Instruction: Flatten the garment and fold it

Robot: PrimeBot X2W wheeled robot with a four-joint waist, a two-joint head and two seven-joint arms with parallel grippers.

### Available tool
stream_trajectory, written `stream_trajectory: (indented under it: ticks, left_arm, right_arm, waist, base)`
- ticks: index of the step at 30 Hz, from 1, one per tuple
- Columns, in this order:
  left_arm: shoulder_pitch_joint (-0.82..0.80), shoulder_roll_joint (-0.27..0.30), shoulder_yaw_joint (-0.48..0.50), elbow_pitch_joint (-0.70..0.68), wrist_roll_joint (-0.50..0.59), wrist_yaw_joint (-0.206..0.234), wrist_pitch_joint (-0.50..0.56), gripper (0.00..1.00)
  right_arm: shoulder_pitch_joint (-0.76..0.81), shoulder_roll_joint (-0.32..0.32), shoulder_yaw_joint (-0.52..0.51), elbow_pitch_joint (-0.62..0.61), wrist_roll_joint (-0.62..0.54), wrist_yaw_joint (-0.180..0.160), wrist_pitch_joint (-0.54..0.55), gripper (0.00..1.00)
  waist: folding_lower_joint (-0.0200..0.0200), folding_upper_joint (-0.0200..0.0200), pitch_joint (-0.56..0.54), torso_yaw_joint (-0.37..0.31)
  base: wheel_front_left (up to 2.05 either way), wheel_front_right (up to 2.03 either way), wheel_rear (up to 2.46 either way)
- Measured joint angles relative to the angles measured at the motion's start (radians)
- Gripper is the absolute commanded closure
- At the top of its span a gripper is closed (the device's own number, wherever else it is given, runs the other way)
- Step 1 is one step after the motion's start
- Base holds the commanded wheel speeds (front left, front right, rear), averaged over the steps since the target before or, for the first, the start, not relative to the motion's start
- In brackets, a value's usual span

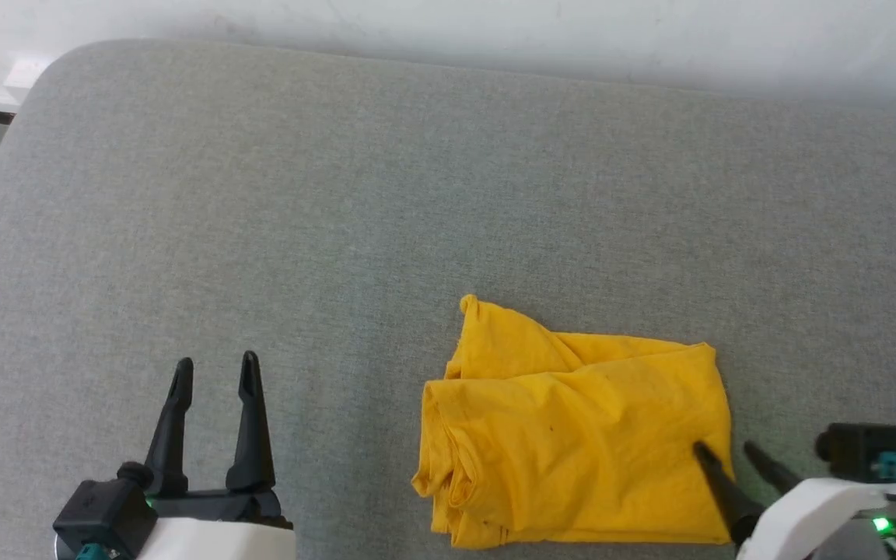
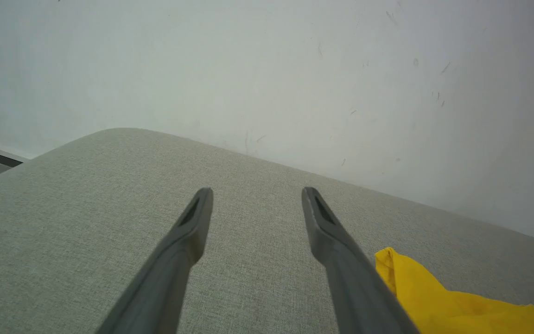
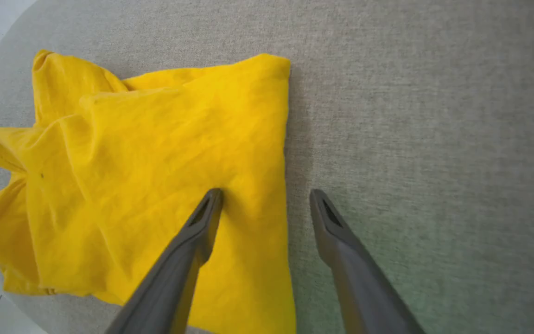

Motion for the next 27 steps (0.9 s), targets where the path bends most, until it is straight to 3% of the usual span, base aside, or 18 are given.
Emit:
stream_trajectory:
  ticks: [5,6,7,17,27]
  left_arm:
    - [0.000,0.005,-0.007,0.000,0.000,0.000,0.003,0.00]
    - [-0.001,0.006,-0.009,0.000,0.000,0.000,0.007,0.00]
    - [-0.001,0.007,-0.011,0.000,0.000,0.000,0.011,0.00]
    - [-0.037,0.014,-0.038,-0.035,0.011,-0.001,0.022,0.00]
    - [-0.128,0.044,-0.049,-0.075,0.044,-0.001,0.046,0.00]
  right_arm:
    - [-0.045,0.001,0.030,0.094,-0.007,0.000,0.011,0.00]
    - [-0.056,0.000,0.036,0.105,-0.009,0.000,0.012,0.57]
    - [-0.067,0.001,0.036,0.113,-0.009,0.000,0.010,1.00]
    - [-0.153,-0.020,0.071,0.101,-0.010,0.000,0.012,1.00]
    - [-0.350,-0.169,0.039,0.059,-0.027,0.000,0.078,1.00]
  waist:
    - [0.0000,0.0000,0.000,0.014]
    - [0.0000,0.0000,0.001,0.018]
    - [-0.0001,0.0000,0.001,0.021]
    - [0.0001,0.0000,0.020,0.031]
    - [0.0001,0.0000,0.084,-0.024]
  base:
    - [0.00,0.00,0.00]
    - [0.00,0.00,0.00]
    - [0.00,0.00,0.00]
    - [0.00,0.00,0.00]
    - [0.00,0.00,0.00]
